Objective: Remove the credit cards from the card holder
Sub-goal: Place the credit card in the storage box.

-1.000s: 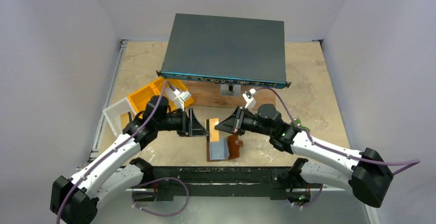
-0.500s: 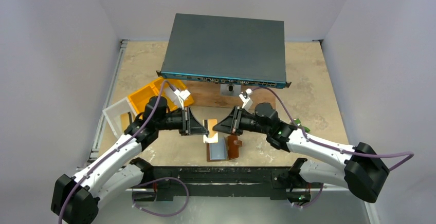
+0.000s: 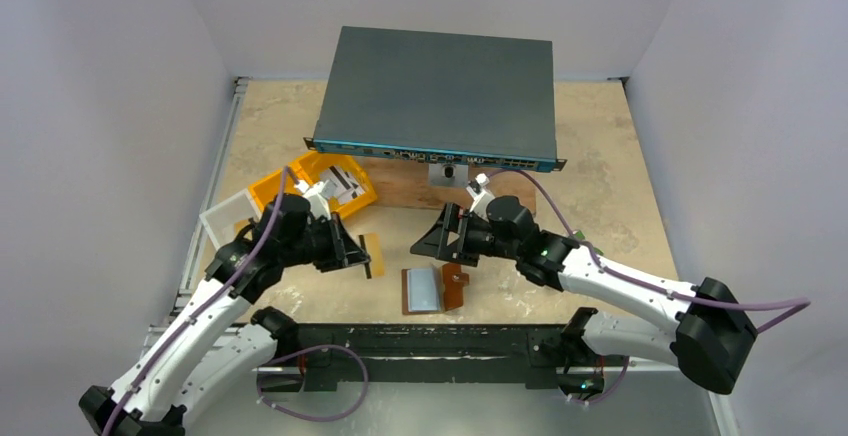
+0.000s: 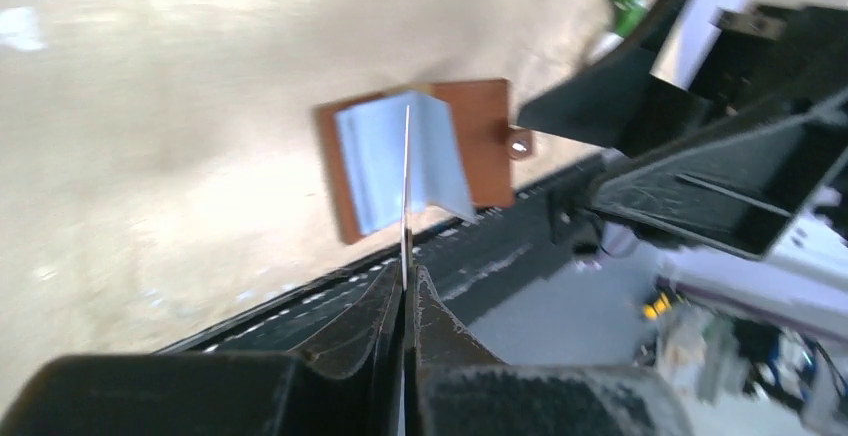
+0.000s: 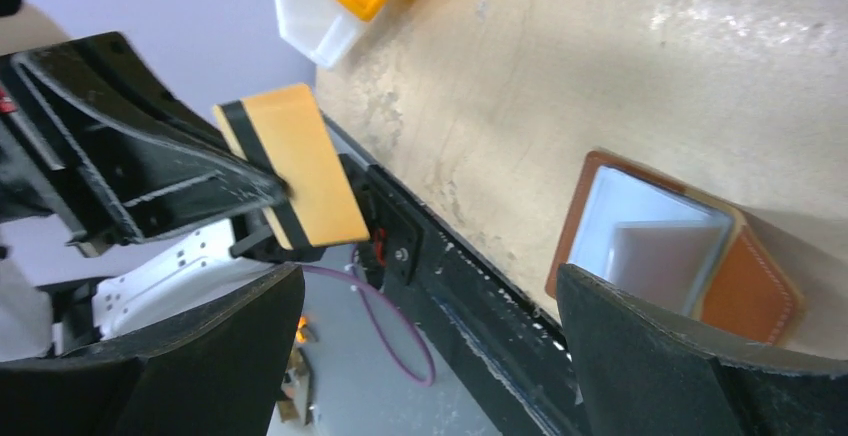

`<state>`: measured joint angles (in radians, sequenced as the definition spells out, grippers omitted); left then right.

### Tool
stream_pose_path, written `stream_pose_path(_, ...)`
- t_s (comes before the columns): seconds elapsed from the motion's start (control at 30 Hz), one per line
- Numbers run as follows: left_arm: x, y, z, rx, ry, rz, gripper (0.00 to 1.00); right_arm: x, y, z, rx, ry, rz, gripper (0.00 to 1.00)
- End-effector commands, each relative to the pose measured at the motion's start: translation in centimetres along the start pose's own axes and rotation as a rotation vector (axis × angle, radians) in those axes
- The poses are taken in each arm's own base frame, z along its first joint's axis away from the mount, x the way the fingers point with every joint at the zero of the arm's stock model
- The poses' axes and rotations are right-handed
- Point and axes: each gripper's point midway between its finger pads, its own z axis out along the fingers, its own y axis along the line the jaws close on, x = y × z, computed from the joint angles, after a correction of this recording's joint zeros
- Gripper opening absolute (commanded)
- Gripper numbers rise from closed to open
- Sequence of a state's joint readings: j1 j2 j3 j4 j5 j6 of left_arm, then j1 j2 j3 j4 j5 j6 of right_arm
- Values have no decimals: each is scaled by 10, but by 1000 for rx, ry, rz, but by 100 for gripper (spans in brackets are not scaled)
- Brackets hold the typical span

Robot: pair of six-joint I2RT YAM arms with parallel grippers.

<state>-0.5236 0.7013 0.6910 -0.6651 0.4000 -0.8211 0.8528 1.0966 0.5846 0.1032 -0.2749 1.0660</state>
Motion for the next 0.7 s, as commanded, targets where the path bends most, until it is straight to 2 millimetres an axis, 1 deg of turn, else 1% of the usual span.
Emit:
stream_pose_path(0.0, -9, 63, -43, -414, -111, -15, 0, -35, 24, -9, -5, -128, -136, 99)
stream_pose_path(0.1, -15, 92, -71, -631, -167, -37, 0, -37, 22, -11, 11, -137, -154, 99)
stream_pose_path(0.17, -23, 98, -85, -715, -202, -42, 0, -39, 21, -13, 26, -147, -164, 99)
stream_pose_path(0.23, -31, 109, -100, -838, -227, -51, 0, -40, 18, -15, 54, -144, -188, 99)
stream_pose_path(0.3, -42, 117, -113, -944, -249, -45, 0, -42, 16, -17, 74, -146, -208, 99)
stream_pose_path(0.37, -57, 125, -125, -1041, -278, -15, 0, -43, 14, -19, 88, -151, -219, 99)
stream_pose_path(0.5, -85, 139, -137, -1160, -302, 3, 0, -44, 12, -21, 106, -149, -248, 99)
stream_pose_path(0.6, -103, 157, -145, -1243, -307, -31, 0, -46, 11, -25, 123, -157, -264, 99)
stream_pose_path(0.67, -113, 166, -148, -1266, -310, -54, 0, -47, 11, -28, 124, -165, -273, 99)
